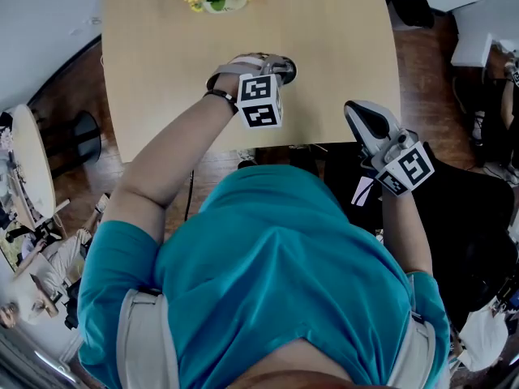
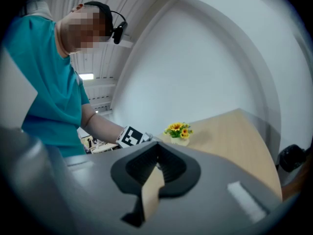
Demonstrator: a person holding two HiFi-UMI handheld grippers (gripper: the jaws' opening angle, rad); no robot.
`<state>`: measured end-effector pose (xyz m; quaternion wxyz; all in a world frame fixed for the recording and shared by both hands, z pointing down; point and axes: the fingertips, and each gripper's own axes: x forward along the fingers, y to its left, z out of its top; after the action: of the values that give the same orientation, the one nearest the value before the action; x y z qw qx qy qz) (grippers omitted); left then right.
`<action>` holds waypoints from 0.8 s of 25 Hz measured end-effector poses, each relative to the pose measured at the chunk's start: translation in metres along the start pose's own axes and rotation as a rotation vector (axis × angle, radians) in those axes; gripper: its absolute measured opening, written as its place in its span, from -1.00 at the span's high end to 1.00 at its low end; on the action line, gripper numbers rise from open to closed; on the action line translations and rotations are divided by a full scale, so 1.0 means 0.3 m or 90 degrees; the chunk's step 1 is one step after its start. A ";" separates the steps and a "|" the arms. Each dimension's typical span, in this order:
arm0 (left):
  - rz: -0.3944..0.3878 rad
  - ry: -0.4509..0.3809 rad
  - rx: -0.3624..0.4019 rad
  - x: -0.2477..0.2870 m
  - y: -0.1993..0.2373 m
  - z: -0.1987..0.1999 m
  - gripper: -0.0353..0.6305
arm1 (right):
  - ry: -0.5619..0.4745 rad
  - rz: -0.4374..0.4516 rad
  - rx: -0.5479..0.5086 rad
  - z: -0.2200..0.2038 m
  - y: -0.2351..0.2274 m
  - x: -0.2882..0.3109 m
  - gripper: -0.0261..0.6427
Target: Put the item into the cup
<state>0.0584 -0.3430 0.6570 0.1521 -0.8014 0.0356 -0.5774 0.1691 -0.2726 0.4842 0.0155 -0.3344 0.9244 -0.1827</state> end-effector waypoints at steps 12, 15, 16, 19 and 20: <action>0.050 -0.062 -0.127 -0.198 0.067 0.022 0.30 | -0.004 0.029 -0.014 0.045 -0.001 0.002 0.92; 0.105 -0.123 -0.203 -0.339 0.093 0.020 0.30 | -0.006 0.041 -0.031 0.073 0.007 0.004 0.92; 0.117 -0.156 -0.237 -0.397 0.094 0.024 0.31 | -0.007 0.041 -0.038 0.085 0.013 0.002 0.92; 0.148 -0.279 -0.318 -0.598 0.087 0.037 0.53 | -0.014 0.033 -0.062 0.125 0.047 -0.002 0.92; 0.161 -0.326 -0.334 -0.670 0.081 0.034 0.63 | -0.018 0.030 -0.072 0.139 0.069 -0.003 0.92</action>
<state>0.0044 -0.3172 0.4633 0.0159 -0.9204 0.2418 -0.3068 0.1634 -0.2709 0.4378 0.0137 -0.3157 0.9404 -0.1253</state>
